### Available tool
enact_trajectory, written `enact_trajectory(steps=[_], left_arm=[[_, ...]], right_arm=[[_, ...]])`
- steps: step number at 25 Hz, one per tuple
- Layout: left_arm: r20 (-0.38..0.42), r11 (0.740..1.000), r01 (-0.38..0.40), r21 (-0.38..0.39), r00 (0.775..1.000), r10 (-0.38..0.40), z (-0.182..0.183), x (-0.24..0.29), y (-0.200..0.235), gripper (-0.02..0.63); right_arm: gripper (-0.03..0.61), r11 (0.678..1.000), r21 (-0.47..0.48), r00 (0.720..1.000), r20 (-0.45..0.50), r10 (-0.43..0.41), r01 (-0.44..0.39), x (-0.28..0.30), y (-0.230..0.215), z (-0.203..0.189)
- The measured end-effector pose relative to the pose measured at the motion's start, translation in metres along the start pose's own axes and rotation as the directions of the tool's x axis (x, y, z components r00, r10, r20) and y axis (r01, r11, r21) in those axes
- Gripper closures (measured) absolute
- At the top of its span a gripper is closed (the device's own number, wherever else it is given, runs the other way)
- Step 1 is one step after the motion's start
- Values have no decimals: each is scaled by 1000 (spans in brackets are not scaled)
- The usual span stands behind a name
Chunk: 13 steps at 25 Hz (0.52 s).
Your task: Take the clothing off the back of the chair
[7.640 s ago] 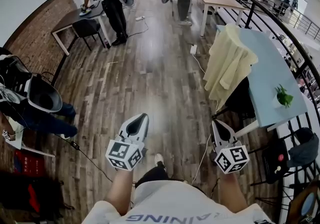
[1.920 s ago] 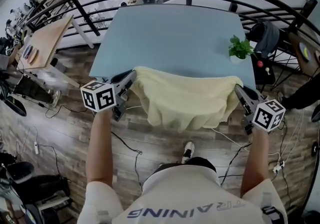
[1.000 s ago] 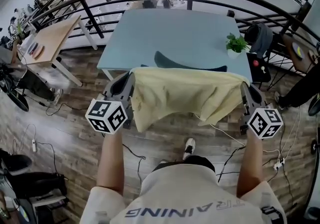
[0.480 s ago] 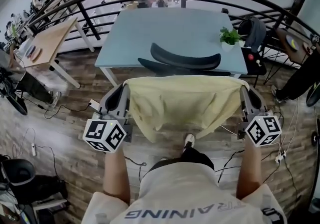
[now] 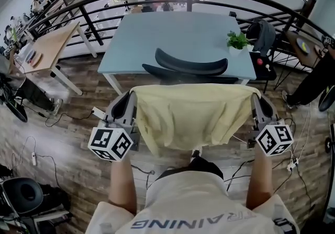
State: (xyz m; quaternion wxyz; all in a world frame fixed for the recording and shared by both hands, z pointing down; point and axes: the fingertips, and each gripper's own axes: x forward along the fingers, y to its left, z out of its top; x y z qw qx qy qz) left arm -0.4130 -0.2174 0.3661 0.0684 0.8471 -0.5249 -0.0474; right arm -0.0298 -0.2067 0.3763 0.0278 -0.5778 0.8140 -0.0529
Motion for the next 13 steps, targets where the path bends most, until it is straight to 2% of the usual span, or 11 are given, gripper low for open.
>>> enact_trajectory(steps=[9, 13], left_arm=[[6, 1000, 0, -9, 1000, 0, 6, 15, -7, 571], [2, 1000, -1, -15, 1000, 1, 1, 11, 1, 571]], right_arm=[[549, 1000, -4, 1000, -7, 4, -4, 6, -13, 9], [549, 1000, -4, 1000, -11, 8, -8, 10, -4, 4]])
